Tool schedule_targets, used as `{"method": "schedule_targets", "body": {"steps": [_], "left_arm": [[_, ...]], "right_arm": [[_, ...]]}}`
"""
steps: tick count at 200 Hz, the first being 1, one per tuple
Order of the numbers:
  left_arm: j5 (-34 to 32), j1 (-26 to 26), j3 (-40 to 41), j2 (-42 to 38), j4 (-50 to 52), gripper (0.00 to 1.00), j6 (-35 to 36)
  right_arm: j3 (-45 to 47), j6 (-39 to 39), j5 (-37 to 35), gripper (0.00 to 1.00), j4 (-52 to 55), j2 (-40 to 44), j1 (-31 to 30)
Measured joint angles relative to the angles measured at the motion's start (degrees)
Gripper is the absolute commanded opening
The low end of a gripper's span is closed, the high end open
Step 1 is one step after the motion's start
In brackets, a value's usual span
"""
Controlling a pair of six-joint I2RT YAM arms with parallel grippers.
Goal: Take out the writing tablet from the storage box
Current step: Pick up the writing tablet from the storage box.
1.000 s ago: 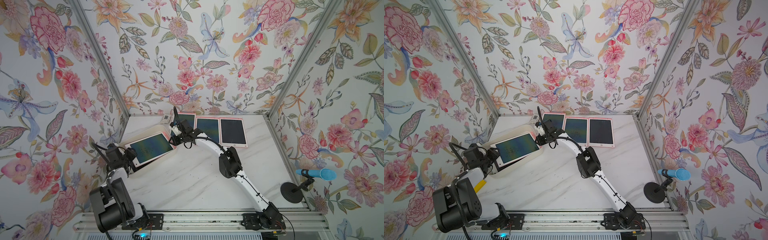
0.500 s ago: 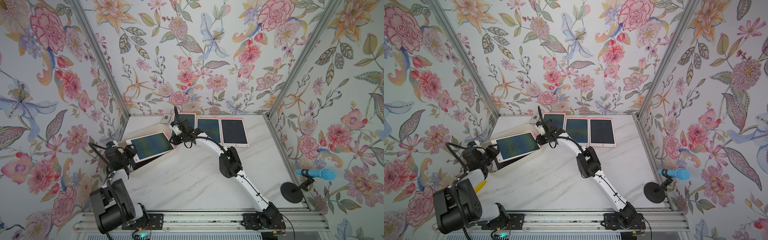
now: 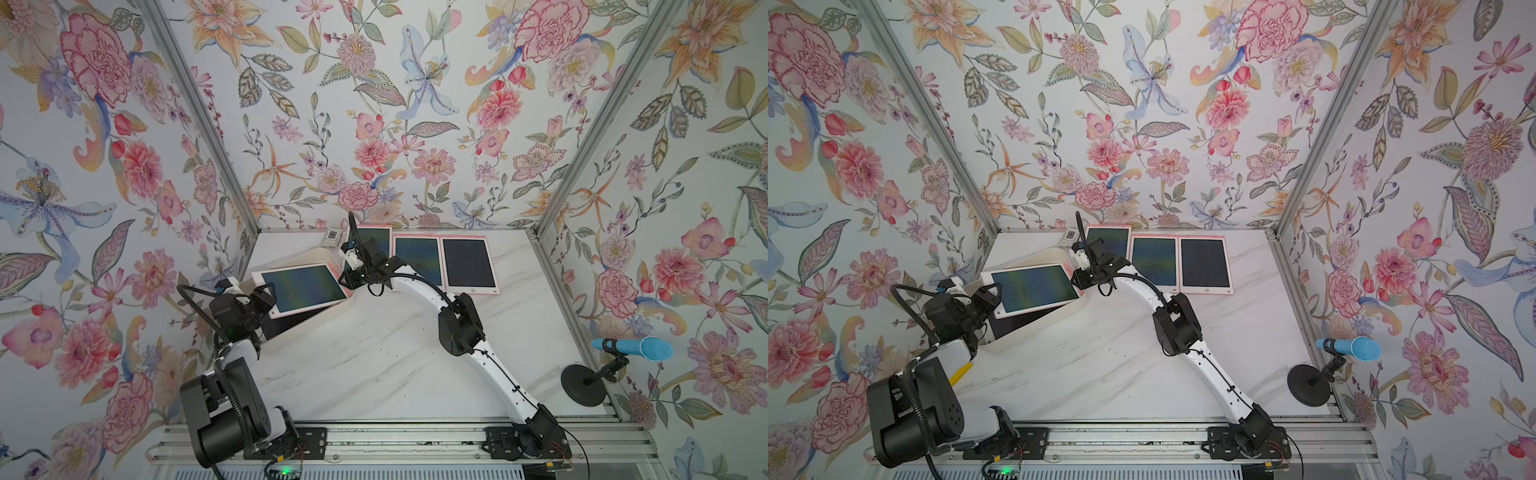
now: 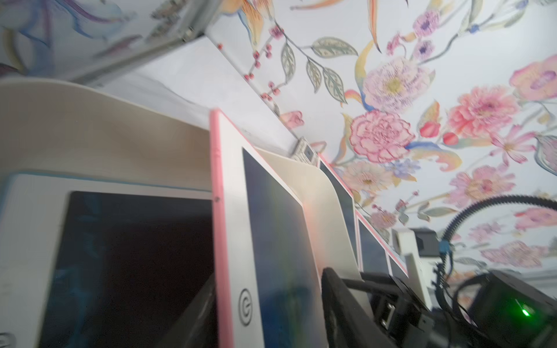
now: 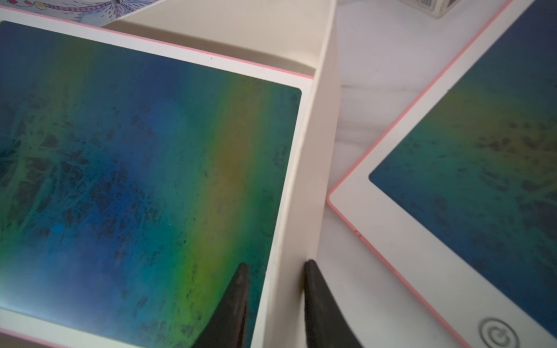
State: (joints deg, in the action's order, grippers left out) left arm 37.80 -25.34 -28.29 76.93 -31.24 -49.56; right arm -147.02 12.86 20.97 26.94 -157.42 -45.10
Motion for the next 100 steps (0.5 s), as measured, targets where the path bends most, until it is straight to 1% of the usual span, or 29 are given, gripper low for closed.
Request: {"method": "schedule_targets", "body": {"steps": [43,70,84,89,100], "left_arm": [[1.01,-0.33,0.26,0.55,0.57,0.53,-0.42],[0.94,-0.37,0.24,0.55,1.68,0.48,0.11],[0.81,-0.37,0.24,0.52,2.10,0.43,0.17],[0.72,-0.37,0.24,0.50,2.25,0.39,0.26],[0.37,-0.42,0.13,0.24,3.58,0.34,0.52]], "right_arm": [[0.00,-0.26,0.09,0.28,0.02,0.00,0.09],[0.00,-0.46,0.13,0.28,0.02,0.00,0.11],[0.02,-0.48,0.15,0.29,0.02,0.00,0.13],[0.04,-0.50,0.17,0.29,0.00,0.00,0.13],[0.28,-0.55,0.22,0.29,-0.15,0.02,0.15]]}}
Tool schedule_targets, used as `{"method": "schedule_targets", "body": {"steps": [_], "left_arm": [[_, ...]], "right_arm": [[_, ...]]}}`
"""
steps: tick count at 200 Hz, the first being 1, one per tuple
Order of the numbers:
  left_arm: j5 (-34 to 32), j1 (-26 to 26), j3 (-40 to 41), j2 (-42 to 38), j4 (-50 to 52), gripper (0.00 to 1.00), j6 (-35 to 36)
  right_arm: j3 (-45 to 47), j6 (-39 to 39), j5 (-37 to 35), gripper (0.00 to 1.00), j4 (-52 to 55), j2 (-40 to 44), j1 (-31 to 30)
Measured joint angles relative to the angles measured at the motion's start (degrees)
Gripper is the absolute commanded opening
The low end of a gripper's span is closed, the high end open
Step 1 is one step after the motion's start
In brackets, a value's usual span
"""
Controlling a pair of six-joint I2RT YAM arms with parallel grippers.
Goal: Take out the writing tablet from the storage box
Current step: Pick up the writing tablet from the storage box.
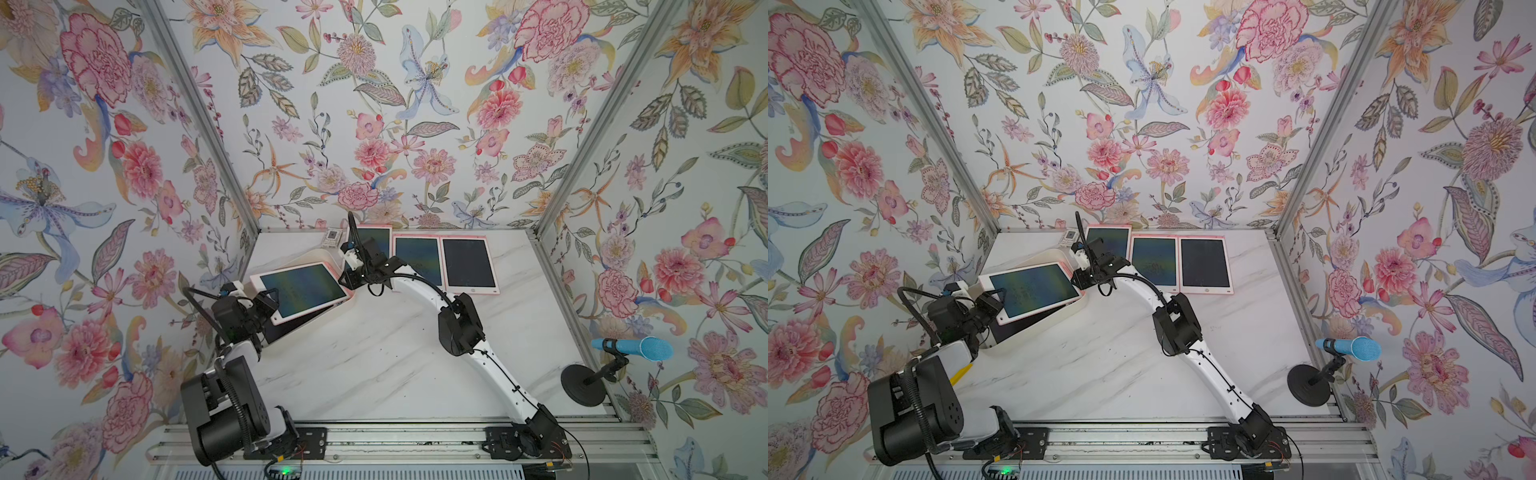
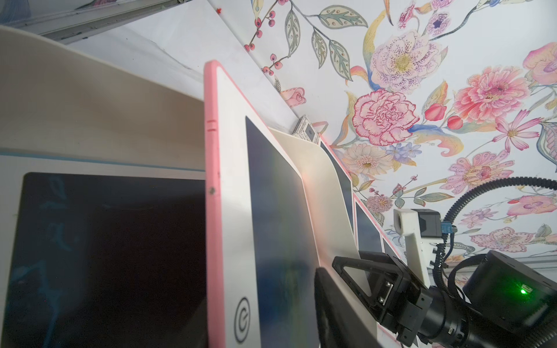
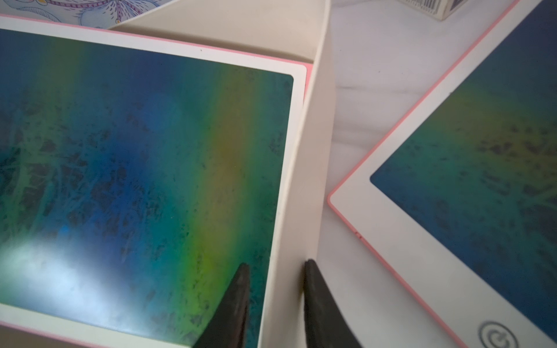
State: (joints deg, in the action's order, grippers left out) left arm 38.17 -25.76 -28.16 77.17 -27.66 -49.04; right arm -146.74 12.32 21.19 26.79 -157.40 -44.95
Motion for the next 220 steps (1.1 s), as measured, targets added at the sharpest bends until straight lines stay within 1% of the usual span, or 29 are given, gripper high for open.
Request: {"method": "schedule_targets", "body": {"steps": [33,59,100,147,155,168,185,199,213,220], "left_arm": [[-0.94,0.04,-1.38,-1.66,5.97,0.17,1.79],[0.39,0.07,-2.99,-2.84,8.57,0.09,1.84],[1.77,-0.59,-4.46,-4.87,11.74,0.00,1.62],[3.04,-5.09,-5.53,-8.13,18.36,0.00,1.75],[2.97,-5.95,-5.60,-8.90,19.28,0.00,1.84],[2.73,-6.95,-5.75,-10.12,20.72,0.00,2.12],[2.56,-7.58,-6.36,-10.97,22.08,0.00,2.34],[2.54,-7.74,-6.78,-11.08,22.53,0.00,2.47],[2.54,-7.78,-6.78,-11.17,22.56,0.00,2.51],[2.58,-7.89,-6.75,-11.21,22.53,0.00,2.47]], "right_arm": [[2.86,-0.57,0.39,0.32,-1.95,1.36,0.04],[5.18,-0.96,1.07,0.34,-3.17,2.45,0.09],[5.79,-0.94,3.61,0.38,-3.87,2.58,0.09],[5.84,1.16,9.57,0.38,-5.25,2.58,-0.48],[5.75,1.49,10.25,0.40,-5.33,2.58,-0.83],[5.73,1.86,10.84,0.49,-5.84,2.58,-1.55],[5.70,2.21,10.67,0.55,-6.34,2.58,-2.47],[5.70,1.90,10.23,0.57,-6.58,2.60,-2.78],[5.84,1.77,10.10,0.65,-6.49,3.02,-2.80],[6.36,1.53,10.19,0.67,-6.47,3.61,-2.80]]}}
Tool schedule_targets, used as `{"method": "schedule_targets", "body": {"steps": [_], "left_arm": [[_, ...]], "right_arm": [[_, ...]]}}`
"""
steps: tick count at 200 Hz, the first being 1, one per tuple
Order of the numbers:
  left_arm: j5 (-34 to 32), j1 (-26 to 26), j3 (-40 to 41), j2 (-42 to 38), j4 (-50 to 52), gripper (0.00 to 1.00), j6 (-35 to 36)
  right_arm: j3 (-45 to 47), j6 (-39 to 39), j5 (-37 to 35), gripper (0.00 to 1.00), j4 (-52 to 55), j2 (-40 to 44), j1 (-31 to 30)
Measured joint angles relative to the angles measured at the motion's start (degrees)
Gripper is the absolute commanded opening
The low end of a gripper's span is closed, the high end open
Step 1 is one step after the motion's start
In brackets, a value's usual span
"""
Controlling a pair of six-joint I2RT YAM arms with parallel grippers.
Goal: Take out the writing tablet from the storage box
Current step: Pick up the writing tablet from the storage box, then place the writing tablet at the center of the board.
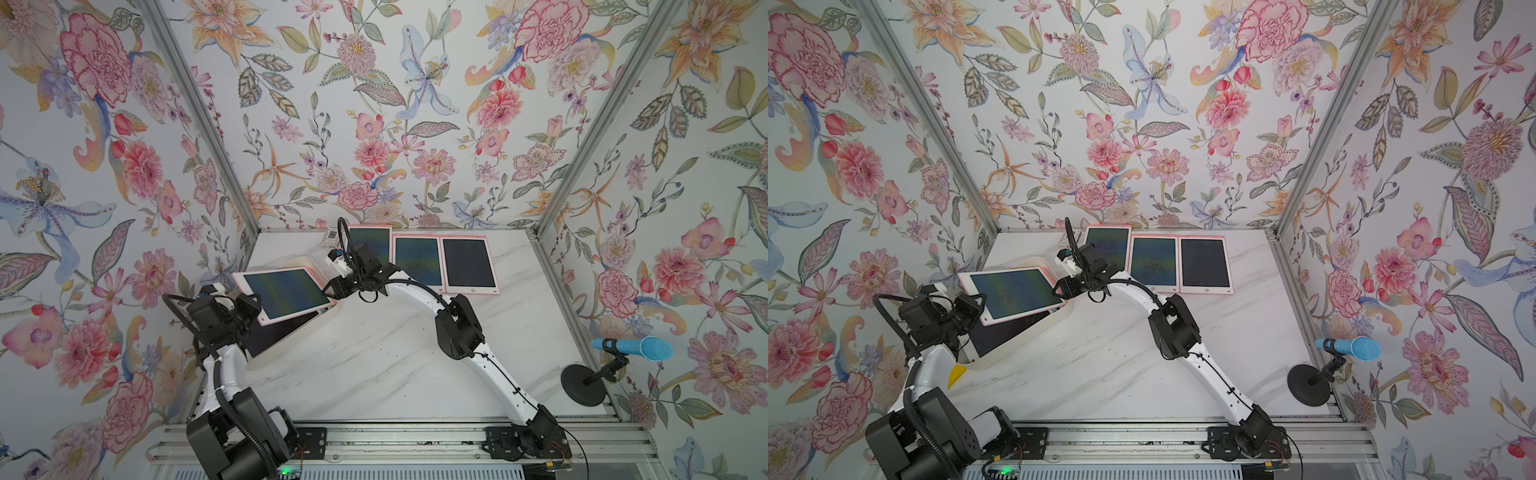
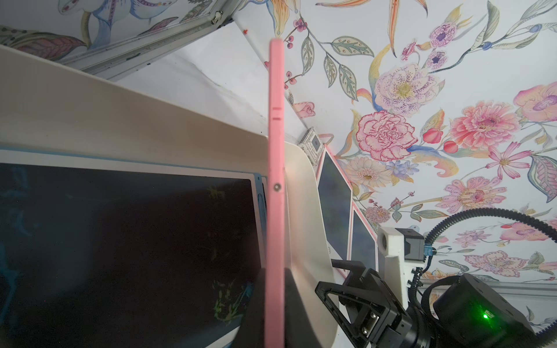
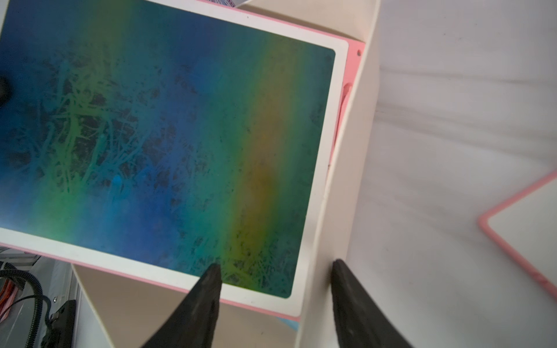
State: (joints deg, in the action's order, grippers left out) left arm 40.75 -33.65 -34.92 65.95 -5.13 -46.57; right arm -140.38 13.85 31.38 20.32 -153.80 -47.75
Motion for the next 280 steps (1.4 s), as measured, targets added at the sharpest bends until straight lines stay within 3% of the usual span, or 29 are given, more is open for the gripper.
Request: {"method": "schedule_targets", "body": {"steps": [38,118,151,210,237,280], "left_arm": [[0.48,0.00,-0.42,-0.74,0.04,0.00,-1.27],[-0.48,0.00,-5.35,-4.13,0.96,0.00,-1.92],[-0.68,-0.11,-5.35,-5.62,0.37,0.00,-4.11],[-1.25,0.70,-6.40,-8.44,-2.23,0.00,-9.88],[-3.63,4.42,-7.67,-9.66,-3.06,0.00,-12.13],[-10.43,17.11,-7.39,-12.22,-4.57,0.00,-16.41]], "right_arm": [[3.21,-1.40,0.57,0.76,0.13,5.68,0.61],[6.47,-1.05,1.05,0.69,-2.05,14.51,5.64],[17.92,3.26,1.38,0.65,-4.07,20.00,5.05],[46.40,14.64,2.34,0.62,-18.36,35.74,4.76],[52.76,21.53,4.20,0.59,-27.87,39.85,5.22],[63.87,31.69,5.62,0.57,-42.99,42.10,5.46]]}}
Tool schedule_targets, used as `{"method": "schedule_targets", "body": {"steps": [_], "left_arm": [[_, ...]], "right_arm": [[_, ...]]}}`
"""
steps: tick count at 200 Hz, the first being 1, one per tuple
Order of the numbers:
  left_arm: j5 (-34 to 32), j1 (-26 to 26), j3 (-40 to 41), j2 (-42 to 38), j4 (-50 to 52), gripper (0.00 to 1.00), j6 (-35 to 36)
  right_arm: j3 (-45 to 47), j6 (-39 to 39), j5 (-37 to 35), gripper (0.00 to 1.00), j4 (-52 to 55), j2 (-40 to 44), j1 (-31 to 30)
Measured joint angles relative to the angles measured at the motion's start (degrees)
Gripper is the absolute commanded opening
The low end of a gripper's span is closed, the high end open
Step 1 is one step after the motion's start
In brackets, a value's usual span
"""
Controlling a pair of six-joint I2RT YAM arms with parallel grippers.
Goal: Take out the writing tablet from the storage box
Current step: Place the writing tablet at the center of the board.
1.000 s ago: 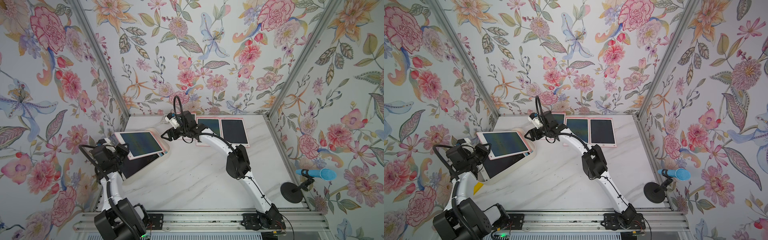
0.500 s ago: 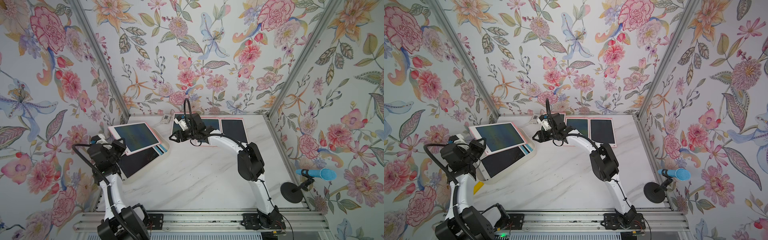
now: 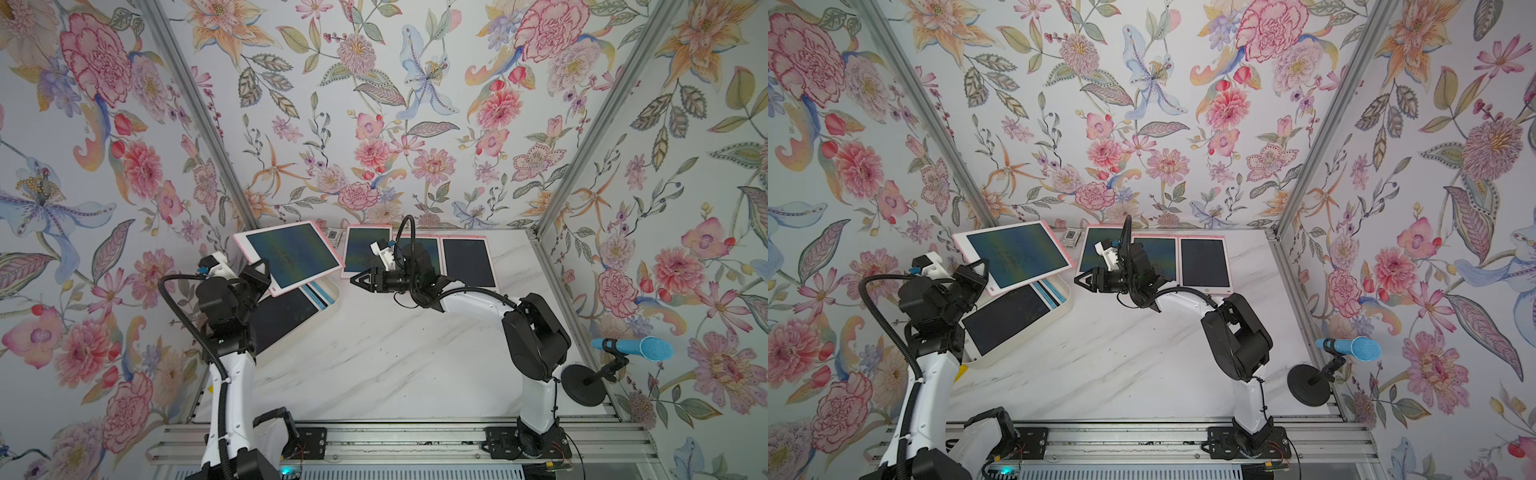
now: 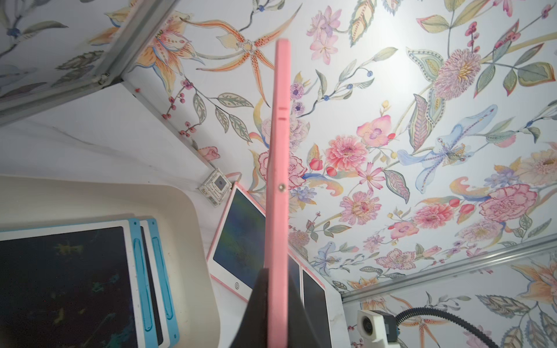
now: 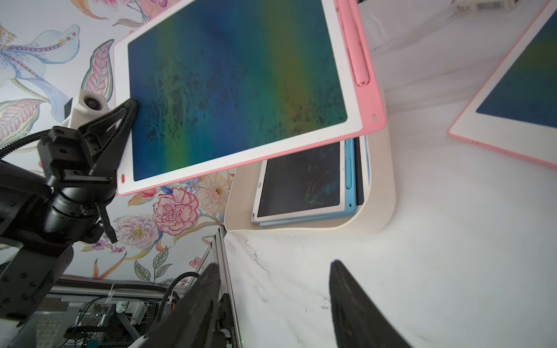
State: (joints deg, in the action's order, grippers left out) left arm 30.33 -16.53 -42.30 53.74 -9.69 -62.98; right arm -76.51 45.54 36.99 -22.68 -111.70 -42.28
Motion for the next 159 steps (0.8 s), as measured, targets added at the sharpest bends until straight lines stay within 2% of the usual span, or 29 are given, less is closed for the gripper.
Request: {"method": "schedule_targets", "body": {"steps": [43,101,128,159], "left_arm": [[-8.26,8.66,2.75,-1.01,-2.95,0.00,-4.13],[-16.17,20.15,7.63,-0.35,-7.37,0.00,-8.90],[-18.60,22.62,9.29,-0.39,-8.33,0.00,-10.03],[-21.20,22.82,10.88,-1.38,-8.92,0.00,-11.23]], "right_arm": [[9.88,9.29,0.07,0.57,-11.76,1.99,0.72],[12.68,21.35,-2.54,0.52,-28.48,1.20,1.55],[13.35,25.59,-4.13,0.51,-34.05,-1.16,1.46],[15.45,28.24,-5.77,0.51,-36.68,-2.05,1.25]]}}
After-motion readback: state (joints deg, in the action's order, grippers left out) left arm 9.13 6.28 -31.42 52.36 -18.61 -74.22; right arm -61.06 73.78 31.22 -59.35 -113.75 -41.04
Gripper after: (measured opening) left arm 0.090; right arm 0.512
